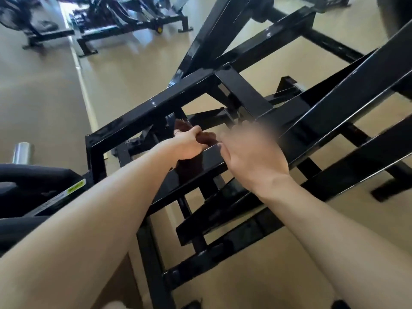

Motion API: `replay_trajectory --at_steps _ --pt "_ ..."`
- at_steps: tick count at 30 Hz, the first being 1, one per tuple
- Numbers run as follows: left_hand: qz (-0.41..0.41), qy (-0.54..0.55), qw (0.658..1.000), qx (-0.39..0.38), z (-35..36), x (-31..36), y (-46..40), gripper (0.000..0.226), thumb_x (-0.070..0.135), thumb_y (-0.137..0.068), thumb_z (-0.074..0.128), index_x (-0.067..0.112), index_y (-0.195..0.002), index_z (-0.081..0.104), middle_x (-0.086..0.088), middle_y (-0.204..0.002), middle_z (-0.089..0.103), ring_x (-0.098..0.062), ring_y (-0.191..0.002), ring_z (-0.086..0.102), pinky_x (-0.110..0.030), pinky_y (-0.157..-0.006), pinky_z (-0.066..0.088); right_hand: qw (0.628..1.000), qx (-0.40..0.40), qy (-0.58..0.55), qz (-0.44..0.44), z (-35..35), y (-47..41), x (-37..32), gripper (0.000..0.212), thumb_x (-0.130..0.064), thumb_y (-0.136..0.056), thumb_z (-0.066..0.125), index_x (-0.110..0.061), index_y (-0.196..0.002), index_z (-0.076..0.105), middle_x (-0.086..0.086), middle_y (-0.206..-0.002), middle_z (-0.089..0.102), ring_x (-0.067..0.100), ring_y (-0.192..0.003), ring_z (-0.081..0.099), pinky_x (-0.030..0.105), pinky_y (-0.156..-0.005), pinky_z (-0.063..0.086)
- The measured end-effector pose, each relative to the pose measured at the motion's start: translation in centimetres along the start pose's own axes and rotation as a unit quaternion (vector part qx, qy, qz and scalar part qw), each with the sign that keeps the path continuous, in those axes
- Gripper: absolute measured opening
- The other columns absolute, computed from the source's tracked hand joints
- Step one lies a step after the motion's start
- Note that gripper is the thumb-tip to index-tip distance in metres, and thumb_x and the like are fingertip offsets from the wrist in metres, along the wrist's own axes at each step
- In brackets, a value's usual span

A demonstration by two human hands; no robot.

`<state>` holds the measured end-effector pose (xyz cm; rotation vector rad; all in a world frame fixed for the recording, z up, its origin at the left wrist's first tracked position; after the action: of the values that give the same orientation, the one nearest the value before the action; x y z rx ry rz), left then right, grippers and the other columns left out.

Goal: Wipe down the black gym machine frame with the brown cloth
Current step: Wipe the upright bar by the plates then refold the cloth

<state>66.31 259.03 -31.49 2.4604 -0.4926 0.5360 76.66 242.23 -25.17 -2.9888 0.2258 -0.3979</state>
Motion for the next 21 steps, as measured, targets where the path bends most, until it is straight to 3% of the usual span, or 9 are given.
replay_trajectory --at_steps 3,7,15,17,21 --pt "-0.002 0.032 0.999 0.008 0.6 -0.2 0.0 0.045 0.041 -0.1 0.059 0.035 -0.142 0.043 -0.025 -0.156 0.014 -0.039 -0.109 0.053 -0.042 -0.102 0.047 1.0 -0.01 0.004 0.008 -0.1 -0.1 0.0 0.05 -0.036 -0.11 0.018 -0.013 -0.128 0.058 0.016 -0.126 0.063 0.039 -0.127 0.053 0.05 -0.115 0.037" --pt "-0.041 0.037 0.998 0.043 0.6 0.8 -1.9 0.054 0.031 -0.099 0.061 0.027 -0.147 0.037 -0.029 -0.156 0.007 -0.047 -0.118 0.054 -0.046 -0.107 0.047 0.999 -0.029 0.009 0.011 0.0 -0.3 0.1 0.053 -0.036 -0.112 0.016 -0.012 -0.135 0.056 0.019 -0.133 0.062 0.041 -0.133 0.051 0.05 -0.117 0.036" --pt "-0.049 0.046 0.984 0.163 -1.6 0.5 -5.6 0.056 0.027 -0.1 0.058 0.025 -0.149 0.032 -0.028 -0.146 0.027 -0.048 -0.117 0.056 -0.053 -0.099 0.053 0.999 -0.043 0.026 0.006 0.5 -0.5 0.2 0.053 -0.036 -0.112 0.016 -0.009 -0.136 0.056 0.021 -0.134 0.061 0.042 -0.132 0.052 0.05 -0.116 0.037" --pt "-0.02 0.023 0.991 0.132 -1.3 0.5 -4.0 0.053 0.028 -0.101 0.058 0.026 -0.147 0.034 -0.028 -0.147 0.029 -0.047 -0.114 0.058 -0.052 -0.097 0.055 0.999 -0.041 0.026 0.006 0.3 -0.6 0.1 0.055 -0.035 -0.112 0.014 -0.008 -0.135 0.056 0.021 -0.132 0.061 0.042 -0.131 0.052 0.051 -0.115 0.037" --pt "0.046 -0.042 0.998 -0.002 -0.3 -0.4 0.3 0.053 0.035 -0.099 0.062 0.032 -0.147 0.038 -0.026 -0.154 0.022 -0.043 -0.109 0.06 -0.045 -0.093 0.057 0.999 -0.034 0.023 0.008 0.4 -0.6 0.0 0.056 -0.035 -0.112 0.012 -0.007 -0.134 0.056 0.022 -0.13 0.061 0.043 -0.13 0.052 0.052 -0.115 0.037"
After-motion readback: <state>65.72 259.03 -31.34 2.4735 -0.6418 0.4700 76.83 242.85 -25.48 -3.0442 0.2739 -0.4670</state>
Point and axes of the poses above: each hand's wrist, its own y-axis away from the middle knuckle, its own z-axis out of the palm, x = y × z, the point moved 2 cm from there along -y, towards the middle knuckle
